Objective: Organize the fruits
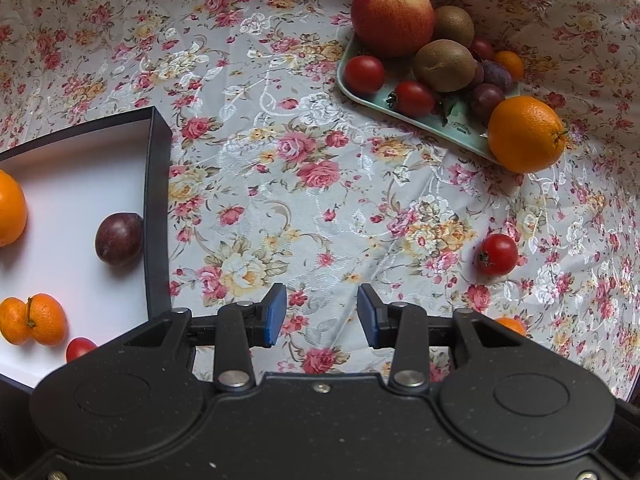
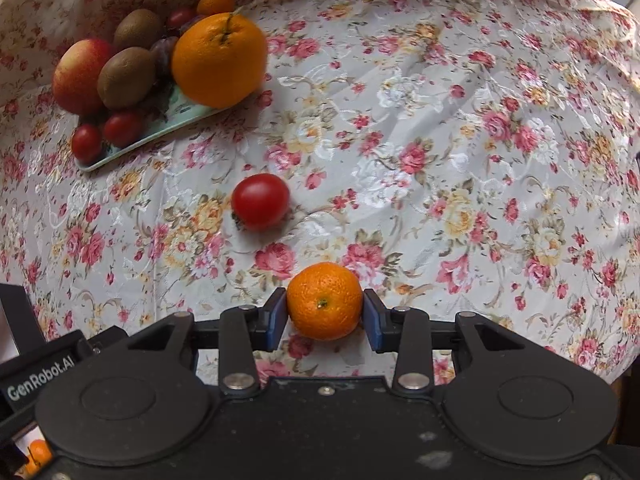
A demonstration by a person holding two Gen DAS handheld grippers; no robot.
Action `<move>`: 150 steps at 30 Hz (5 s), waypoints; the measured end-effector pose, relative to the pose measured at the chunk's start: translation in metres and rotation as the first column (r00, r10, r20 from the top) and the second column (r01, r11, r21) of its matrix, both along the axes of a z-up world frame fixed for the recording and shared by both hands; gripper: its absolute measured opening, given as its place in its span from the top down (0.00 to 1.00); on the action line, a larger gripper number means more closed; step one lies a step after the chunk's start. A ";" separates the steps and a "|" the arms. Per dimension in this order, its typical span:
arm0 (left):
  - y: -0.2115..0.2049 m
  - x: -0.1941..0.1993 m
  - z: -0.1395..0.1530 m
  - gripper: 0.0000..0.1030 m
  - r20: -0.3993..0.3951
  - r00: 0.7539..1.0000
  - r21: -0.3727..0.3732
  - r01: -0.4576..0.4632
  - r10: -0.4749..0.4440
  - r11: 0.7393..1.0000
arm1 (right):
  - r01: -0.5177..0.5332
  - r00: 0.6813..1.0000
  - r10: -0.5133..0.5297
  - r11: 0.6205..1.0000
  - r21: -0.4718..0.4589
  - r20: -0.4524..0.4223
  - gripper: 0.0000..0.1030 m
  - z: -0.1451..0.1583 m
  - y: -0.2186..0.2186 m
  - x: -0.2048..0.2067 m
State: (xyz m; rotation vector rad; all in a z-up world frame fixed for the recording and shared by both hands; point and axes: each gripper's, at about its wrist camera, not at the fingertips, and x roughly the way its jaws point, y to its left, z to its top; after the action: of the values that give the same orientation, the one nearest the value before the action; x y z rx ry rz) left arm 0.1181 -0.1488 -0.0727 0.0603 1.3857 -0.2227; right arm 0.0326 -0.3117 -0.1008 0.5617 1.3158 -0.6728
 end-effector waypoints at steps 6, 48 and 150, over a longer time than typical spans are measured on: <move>-0.041 -0.010 0.005 0.53 0.032 0.993 -0.023 0.112 -0.111 0.994 | 0.134 0.991 -0.134 0.991 -0.011 -0.030 0.62 0.008 -0.046 -0.024; -0.115 -0.013 -0.020 0.60 0.056 0.985 -0.042 0.163 -0.160 0.986 | 0.276 0.960 -0.277 0.961 0.030 0.034 0.62 0.040 -0.105 -0.075; 0.241 -0.009 0.082 0.59 0.286 0.909 0.073 -0.335 0.302 0.939 | -0.504 0.832 0.514 0.858 -0.103 0.210 0.61 0.058 0.242 0.060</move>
State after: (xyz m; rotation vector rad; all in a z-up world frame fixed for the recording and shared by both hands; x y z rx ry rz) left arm 0.1091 0.0917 0.0090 -0.0359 1.1134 0.1416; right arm 0.0928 -0.0693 -0.0423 0.2209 1.1576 -0.1828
